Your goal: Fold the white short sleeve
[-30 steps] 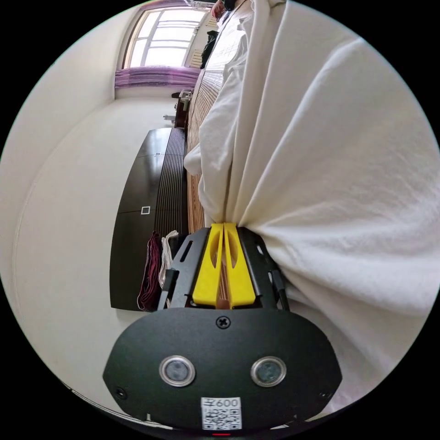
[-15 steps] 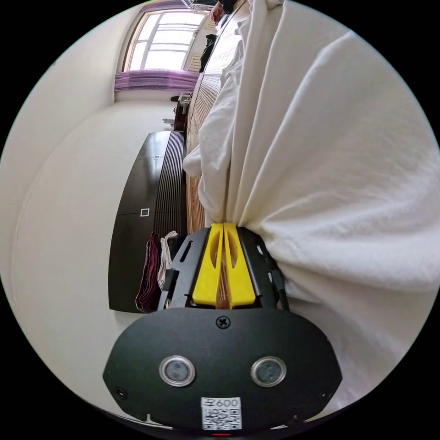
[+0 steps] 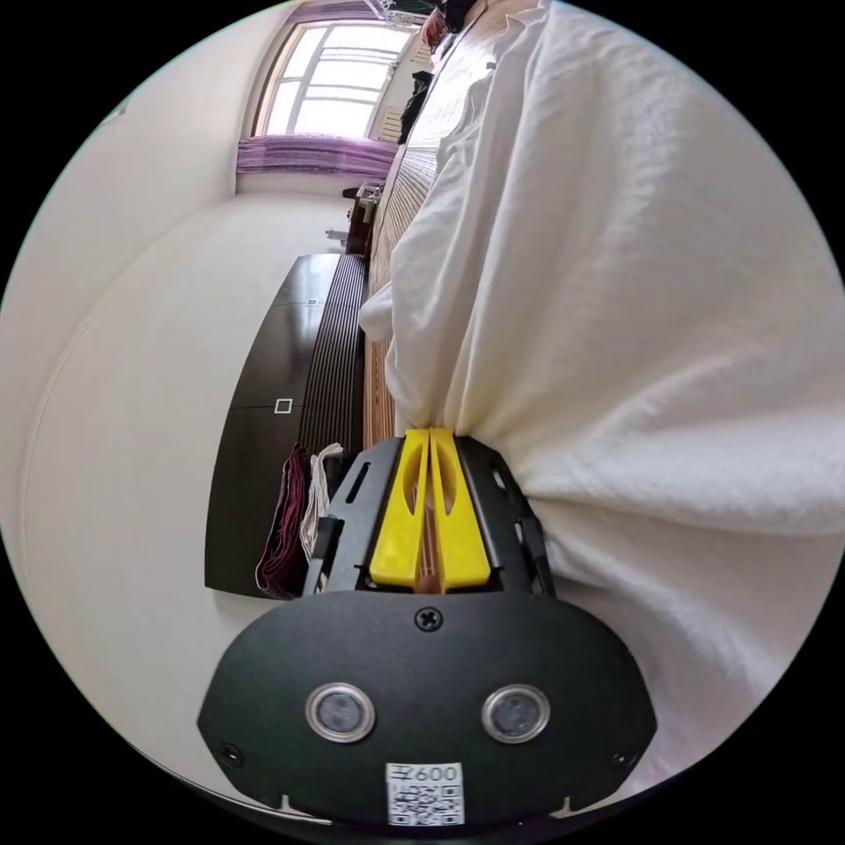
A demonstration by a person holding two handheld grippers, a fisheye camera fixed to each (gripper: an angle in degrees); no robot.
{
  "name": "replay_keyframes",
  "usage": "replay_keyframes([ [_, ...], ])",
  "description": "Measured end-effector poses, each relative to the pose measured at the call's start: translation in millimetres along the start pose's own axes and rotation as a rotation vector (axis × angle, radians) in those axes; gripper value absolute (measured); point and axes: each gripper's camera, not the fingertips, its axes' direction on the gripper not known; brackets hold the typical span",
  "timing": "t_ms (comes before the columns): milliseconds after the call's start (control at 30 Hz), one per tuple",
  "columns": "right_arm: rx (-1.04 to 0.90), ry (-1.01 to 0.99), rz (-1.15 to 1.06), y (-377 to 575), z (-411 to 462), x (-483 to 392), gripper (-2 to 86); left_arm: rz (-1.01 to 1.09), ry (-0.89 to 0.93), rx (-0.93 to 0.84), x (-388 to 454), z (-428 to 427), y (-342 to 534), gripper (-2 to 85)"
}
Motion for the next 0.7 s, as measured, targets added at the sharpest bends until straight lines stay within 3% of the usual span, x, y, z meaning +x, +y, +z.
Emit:
replay_keyframes([
  [67,-0.185,-0.045,-0.056,9,38,2,14.4,-0.005,-0.001,0.004,4,1,1,-0.1],
  [133,-0.261,-0.050,-0.081,15,64,4,15.0,-0.001,-0.002,0.002,7,1,1,0.0],
  [233,-0.242,-0.030,-0.131,18,92,-2,12.5,0.009,-0.011,-0.007,12,2,0,0.0],
  [333,-0.255,0.063,-0.161,14,109,-11,3.4,0.021,-0.012,-0.011,17,2,1,0.0],
  [400,-0.299,-0.028,-0.196,10,105,-18,0.4,0.028,-0.006,-0.007,18,3,4,0.0],
  [533,-0.392,-0.484,-0.341,16,66,-50,-0.7,0.007,-0.003,0.010,23,4,13,0.0],
  [700,-0.153,-0.725,-0.346,23,-5,-34,-0.8,-0.009,-0.005,0.019,27,6,24,0.0],
])
